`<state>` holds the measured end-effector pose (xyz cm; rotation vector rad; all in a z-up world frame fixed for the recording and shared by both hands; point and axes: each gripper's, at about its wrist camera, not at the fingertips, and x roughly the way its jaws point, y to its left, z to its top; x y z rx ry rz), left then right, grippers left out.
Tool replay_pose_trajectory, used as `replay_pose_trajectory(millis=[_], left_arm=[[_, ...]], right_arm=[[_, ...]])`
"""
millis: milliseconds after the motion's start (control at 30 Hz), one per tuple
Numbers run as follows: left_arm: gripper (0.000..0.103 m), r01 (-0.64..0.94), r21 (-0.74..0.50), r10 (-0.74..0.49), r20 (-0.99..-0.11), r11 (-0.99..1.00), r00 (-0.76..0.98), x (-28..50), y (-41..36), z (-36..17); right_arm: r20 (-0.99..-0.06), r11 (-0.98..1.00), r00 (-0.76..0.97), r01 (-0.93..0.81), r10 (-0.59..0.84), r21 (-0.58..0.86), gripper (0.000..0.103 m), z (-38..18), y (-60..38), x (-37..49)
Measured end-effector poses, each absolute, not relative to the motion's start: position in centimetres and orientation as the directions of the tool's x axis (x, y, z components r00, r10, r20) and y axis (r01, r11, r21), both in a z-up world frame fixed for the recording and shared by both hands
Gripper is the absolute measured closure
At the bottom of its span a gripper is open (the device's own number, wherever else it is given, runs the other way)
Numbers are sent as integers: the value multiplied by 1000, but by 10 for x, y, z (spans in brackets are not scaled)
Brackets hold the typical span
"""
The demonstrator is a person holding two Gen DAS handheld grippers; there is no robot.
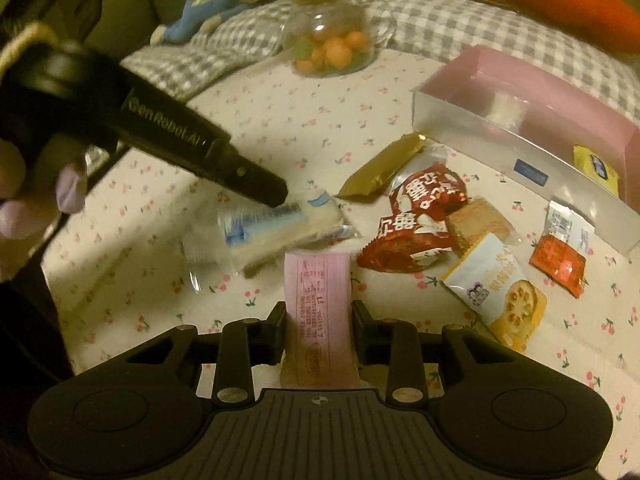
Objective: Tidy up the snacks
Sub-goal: 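Lift both held packets up from the sheet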
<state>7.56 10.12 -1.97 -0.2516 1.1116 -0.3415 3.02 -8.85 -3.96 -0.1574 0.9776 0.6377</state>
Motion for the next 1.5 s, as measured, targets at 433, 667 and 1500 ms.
replay_pose_trajectory(millis=[433,667,1500], left_arm=[[65,289,-203,-301,-886,936,352,72,68,-36],[65,349,-91,-215,-918,933,335,73,44,-57],[85,277,-203,-294,-891,939,346,69,57,-42]], right_arm=[[-850,844,390,-525,354,111,72,-38,-101,29],[-859,862,390,-496,332,107,72,-39,-111,31],[-874,845,410,-535,261,1,70,-54,-91,25]])
